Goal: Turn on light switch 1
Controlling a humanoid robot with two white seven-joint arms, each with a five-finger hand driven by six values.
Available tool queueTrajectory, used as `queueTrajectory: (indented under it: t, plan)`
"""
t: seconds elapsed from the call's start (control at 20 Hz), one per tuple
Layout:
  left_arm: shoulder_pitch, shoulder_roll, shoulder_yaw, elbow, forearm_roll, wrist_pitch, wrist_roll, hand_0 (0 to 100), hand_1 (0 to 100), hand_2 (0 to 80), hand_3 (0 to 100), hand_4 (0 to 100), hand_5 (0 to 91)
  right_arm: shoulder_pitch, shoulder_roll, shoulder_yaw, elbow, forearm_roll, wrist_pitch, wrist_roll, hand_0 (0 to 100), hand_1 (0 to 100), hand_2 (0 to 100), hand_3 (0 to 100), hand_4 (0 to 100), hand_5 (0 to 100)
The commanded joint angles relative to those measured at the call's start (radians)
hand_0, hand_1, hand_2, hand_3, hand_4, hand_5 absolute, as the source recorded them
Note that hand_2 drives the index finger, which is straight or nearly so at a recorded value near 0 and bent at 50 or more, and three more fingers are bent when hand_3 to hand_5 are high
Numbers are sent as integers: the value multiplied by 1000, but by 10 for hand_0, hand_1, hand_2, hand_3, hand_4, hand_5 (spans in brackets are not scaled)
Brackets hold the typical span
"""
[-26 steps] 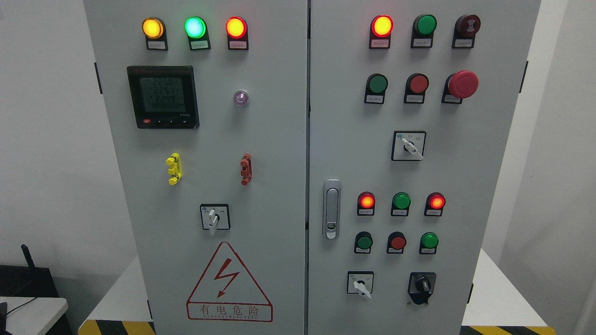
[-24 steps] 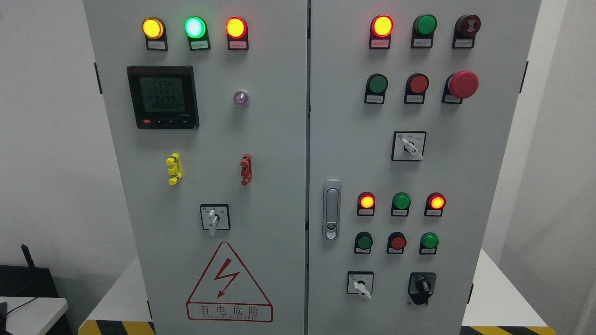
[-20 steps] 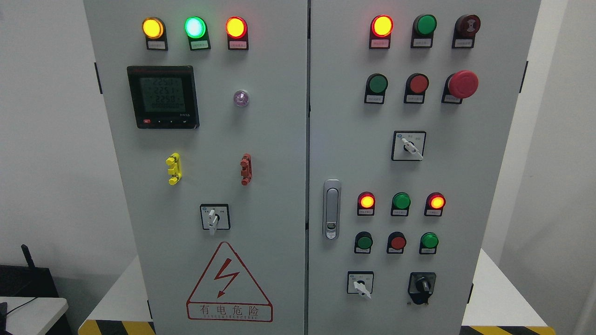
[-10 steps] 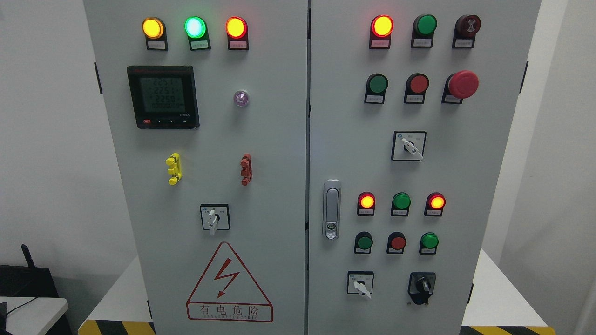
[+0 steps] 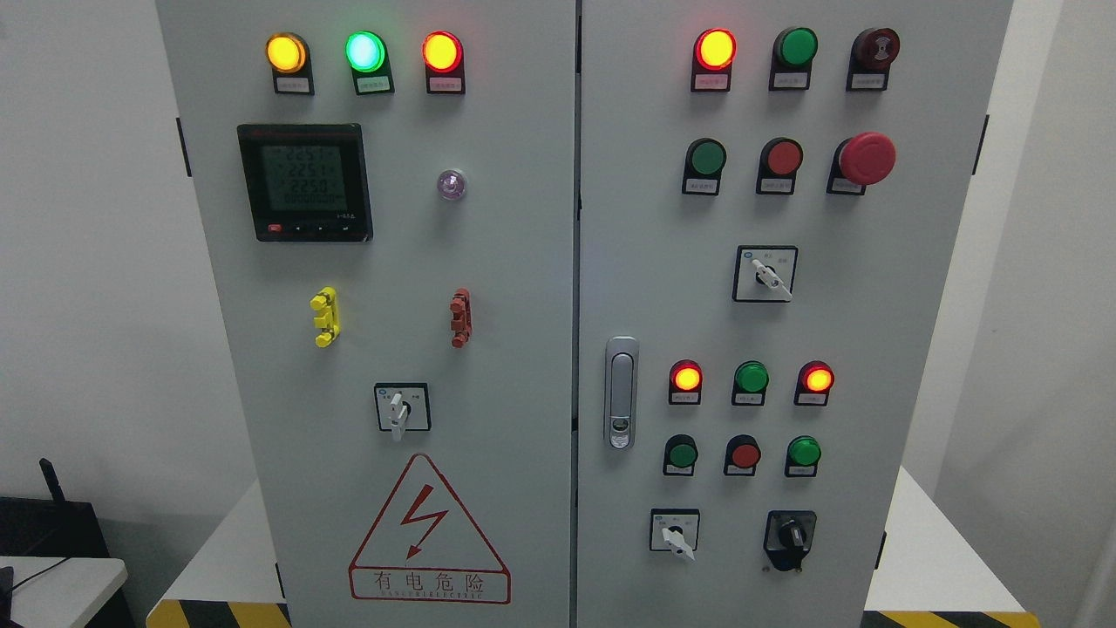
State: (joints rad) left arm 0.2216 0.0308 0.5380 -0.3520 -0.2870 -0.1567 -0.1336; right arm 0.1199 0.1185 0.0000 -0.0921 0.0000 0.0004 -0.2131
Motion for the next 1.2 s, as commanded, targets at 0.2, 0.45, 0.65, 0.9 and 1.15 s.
queueTrajectory:
  t: [0.2,0.45,0.65,0.9,1.15]
  plan:
    - [32,20,373,-579,28,-11,9,276,0,0,173,221,0,0,0,23,0,5,0,0,120,389,0,0,0,0]
    - [32,8,373,-820,121,-20,69,290,18,35,251,303,7,0,0,23,0,5,0,0,120,389,0,0,0,0]
    - [25,9,376,-998,126,-92,69,313,59,102,351,420,80,0,1,23,0,5,0,0,120,389,0,0,0,0]
    - [18,11,330,-1228,124,-150,54,394,129,248,470,574,276,0,0,23,0,5,0,0,120,389,0,0,0,0]
    - [-21,9,258,-1364,123,-175,-66,431,88,302,523,631,385,0,0,23,0,5,0,0,120,389,0,0,0,0]
